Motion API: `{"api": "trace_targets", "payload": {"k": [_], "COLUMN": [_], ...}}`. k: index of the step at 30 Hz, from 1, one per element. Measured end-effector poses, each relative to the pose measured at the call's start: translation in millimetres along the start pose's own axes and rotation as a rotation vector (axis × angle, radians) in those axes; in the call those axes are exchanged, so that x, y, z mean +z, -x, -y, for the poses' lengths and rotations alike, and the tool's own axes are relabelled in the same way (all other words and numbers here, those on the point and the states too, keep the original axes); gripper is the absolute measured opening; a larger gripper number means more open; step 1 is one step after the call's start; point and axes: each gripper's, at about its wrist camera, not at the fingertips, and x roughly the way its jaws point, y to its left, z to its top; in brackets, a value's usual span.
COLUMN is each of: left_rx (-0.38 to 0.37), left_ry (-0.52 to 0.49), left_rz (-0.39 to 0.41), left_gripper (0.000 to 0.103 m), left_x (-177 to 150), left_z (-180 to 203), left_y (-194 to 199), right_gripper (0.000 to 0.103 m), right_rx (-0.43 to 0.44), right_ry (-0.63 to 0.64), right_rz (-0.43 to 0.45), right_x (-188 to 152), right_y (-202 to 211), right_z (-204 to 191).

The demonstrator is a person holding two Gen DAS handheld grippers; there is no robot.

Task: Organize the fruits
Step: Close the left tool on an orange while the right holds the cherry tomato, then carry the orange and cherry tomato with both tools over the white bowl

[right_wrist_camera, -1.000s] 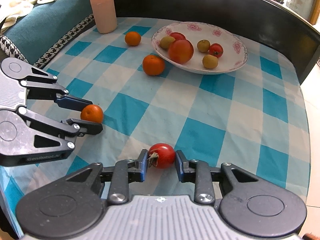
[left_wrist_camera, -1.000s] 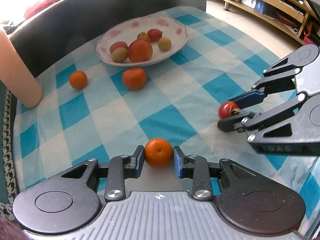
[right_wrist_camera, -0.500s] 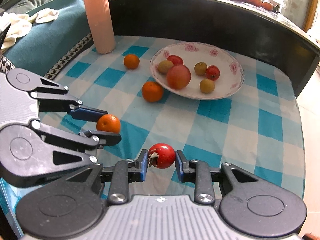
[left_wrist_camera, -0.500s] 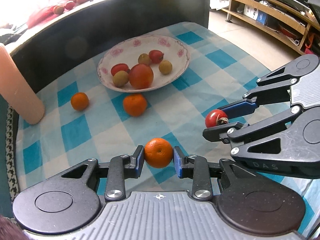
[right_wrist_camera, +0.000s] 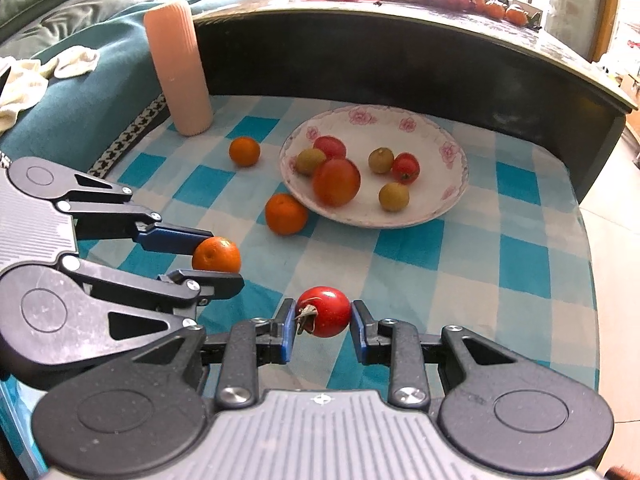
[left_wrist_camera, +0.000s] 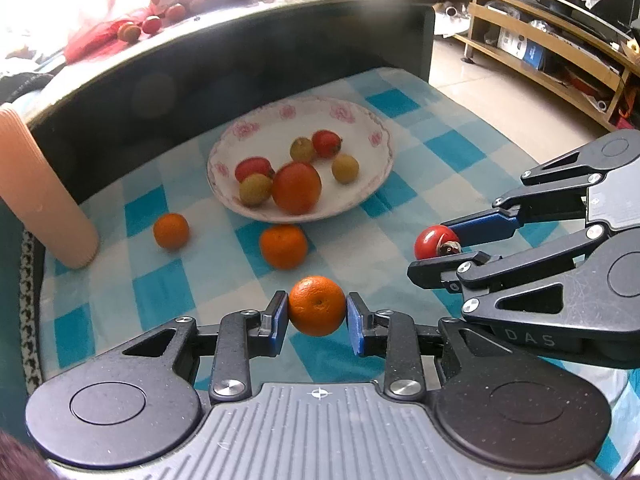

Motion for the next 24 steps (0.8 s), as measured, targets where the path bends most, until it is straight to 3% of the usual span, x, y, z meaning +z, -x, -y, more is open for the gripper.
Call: {"api": "trace_targets", "payload": {"k": [16, 24], "left_rx": [0.046, 0.056], "left_ry": [0.026, 0.034], "left_rz": [0.068, 0.064], "left_gripper": [0.037, 0.037], "left_x": [65.7, 85.9], "left_z": [-21.9, -28.9], "left_y": [-22.0, -46.8], "right_gripper": [0.043, 0.043], "right_rx": [-0.03, -0.054], "right_ry": [-0.093, -0.106], "right_rz": [0.075, 0.084], "right_x": [53.7, 78.1], "right_y": [-13.1, -35.2], "right_z": [35.7, 56.1]}}
